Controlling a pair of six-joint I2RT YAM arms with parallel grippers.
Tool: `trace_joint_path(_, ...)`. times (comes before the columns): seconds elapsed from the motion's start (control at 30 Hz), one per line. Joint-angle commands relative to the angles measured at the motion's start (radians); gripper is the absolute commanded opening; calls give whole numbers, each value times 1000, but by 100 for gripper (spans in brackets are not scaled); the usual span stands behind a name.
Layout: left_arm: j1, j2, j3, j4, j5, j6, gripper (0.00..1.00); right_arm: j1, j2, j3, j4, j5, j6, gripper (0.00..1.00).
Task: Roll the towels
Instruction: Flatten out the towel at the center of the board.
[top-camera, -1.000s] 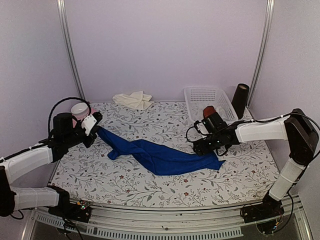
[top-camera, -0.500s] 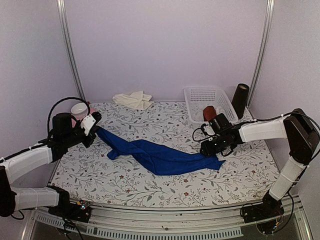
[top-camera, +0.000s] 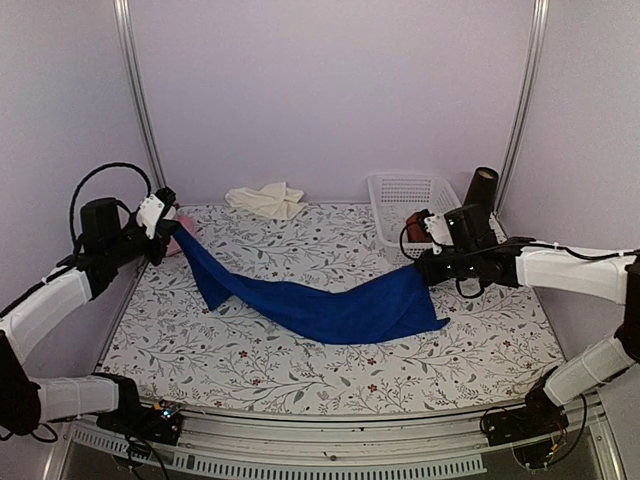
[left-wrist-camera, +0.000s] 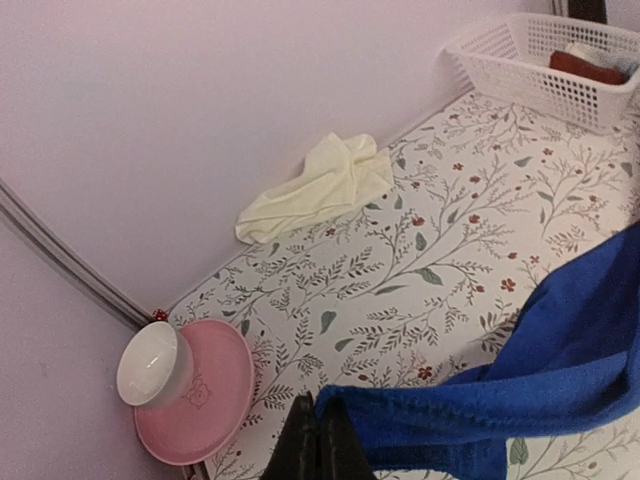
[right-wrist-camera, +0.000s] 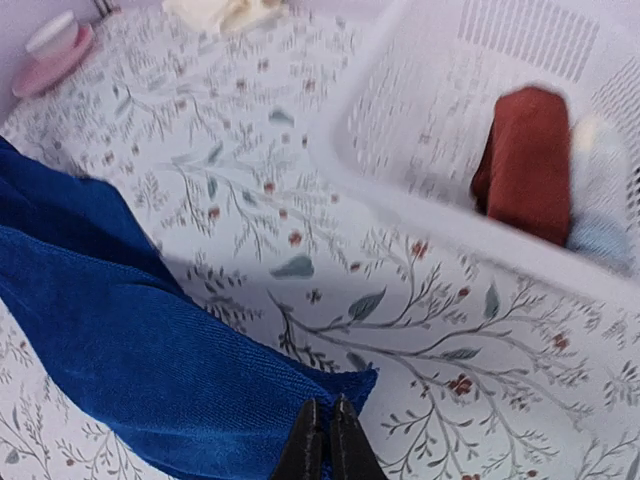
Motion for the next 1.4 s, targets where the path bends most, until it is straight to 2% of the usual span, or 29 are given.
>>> trace_joint_path(0.0,93,-18,81,-52,52,-61,0,-4,-271,-107,205,114,-62,2)
trace_joint_path(0.13,152,-27,66,-74,92,-63,0,-4,-368,-192,253,25,-54,2)
trace_joint_path(0.33,161,-43,19,-150,131,-3,0,10,-300,-251,185,-147,-10,2)
trace_joint_path(0.53,161,-54,-5,-171,119,10,0,182,-217,-264,123,-184,-37,2)
trace_joint_path(0.77,161,-20,-8,-172,122,12,0,385,-3,-162,10,-268,-106,4)
trace_joint_path(0.87,163,-18,-16,-167,123,13,0,438,66,-113,-47,-267,-149,14)
trace_joint_path(0.97,163,-19,-19,-164,127,13,0,463,86,-77,-108,-240,-160,18)
trace_joint_path(1.1,162,-23,-29,-155,124,17,0,462,31,-60,-166,-177,-136,38)
trace_joint_path(1.23,163,-24,-37,-149,127,14,0,449,-43,-50,-144,-26,-58,62)
trace_joint_path(1.37,164,-28,-39,-149,126,14,0,378,3,4,-123,0,71,62)
